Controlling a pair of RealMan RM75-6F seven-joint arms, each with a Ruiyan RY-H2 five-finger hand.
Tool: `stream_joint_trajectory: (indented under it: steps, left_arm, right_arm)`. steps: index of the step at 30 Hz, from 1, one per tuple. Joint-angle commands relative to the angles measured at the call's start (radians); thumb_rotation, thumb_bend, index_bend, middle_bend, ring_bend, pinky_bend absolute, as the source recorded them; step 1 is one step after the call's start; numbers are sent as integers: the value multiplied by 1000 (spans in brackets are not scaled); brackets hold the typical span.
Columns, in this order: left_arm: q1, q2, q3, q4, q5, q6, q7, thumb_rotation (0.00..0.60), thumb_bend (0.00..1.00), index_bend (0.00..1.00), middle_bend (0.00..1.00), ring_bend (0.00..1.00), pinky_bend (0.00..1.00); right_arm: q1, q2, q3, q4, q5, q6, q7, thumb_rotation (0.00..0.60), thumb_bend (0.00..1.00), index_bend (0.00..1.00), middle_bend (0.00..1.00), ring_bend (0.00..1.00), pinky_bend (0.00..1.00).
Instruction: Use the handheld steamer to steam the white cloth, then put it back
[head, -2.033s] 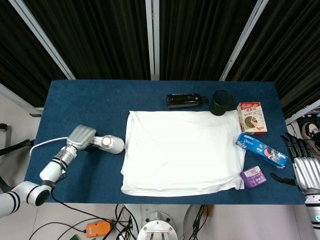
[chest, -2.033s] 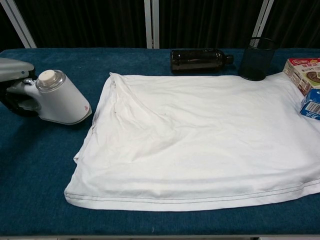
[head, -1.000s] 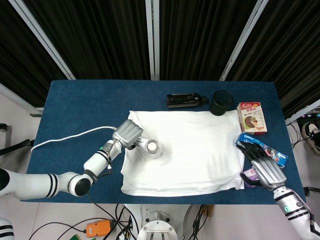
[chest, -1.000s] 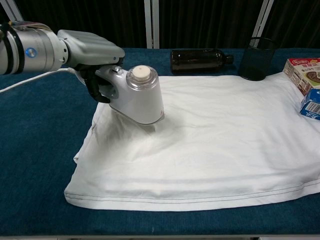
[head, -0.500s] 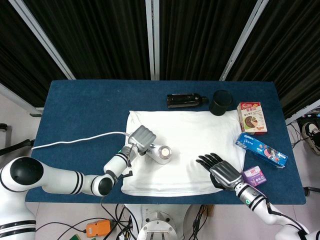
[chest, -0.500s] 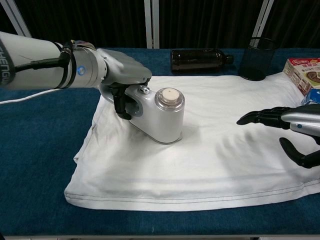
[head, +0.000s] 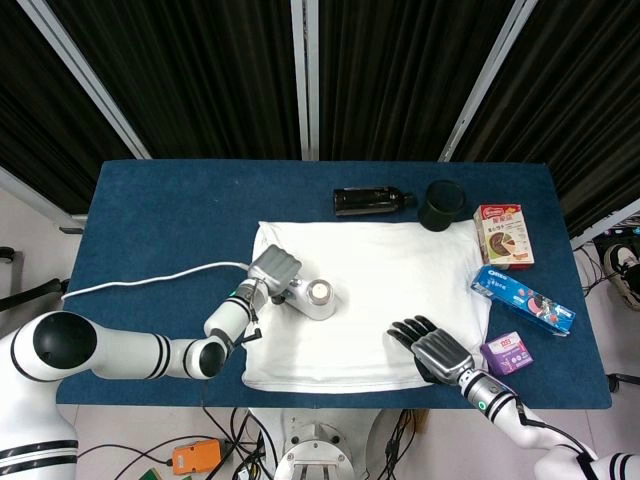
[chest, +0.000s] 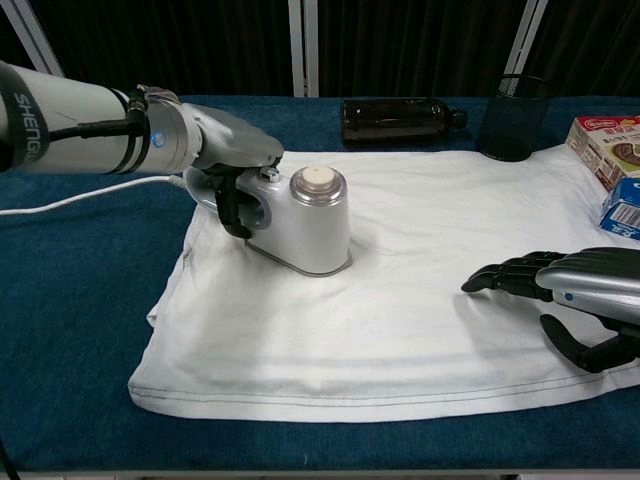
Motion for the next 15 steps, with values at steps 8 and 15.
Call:
stream_joint_trajectory:
  steps: [8, 15]
  left_arm:
    - [38, 73, 16, 8, -61, 27, -62, 529, 738, 917, 882, 777, 665]
    - [83, 137, -35, -84, 33, -1, -186, 512, 733, 917, 882, 777, 665]
  right_arm:
    - [16, -17, -10, 2, 20, 3, -23, 600, 1000, 9, 100, 12, 83]
    - [23, -20, -13, 7, 26, 12, -14, 600, 1000, 9, 100, 12, 83]
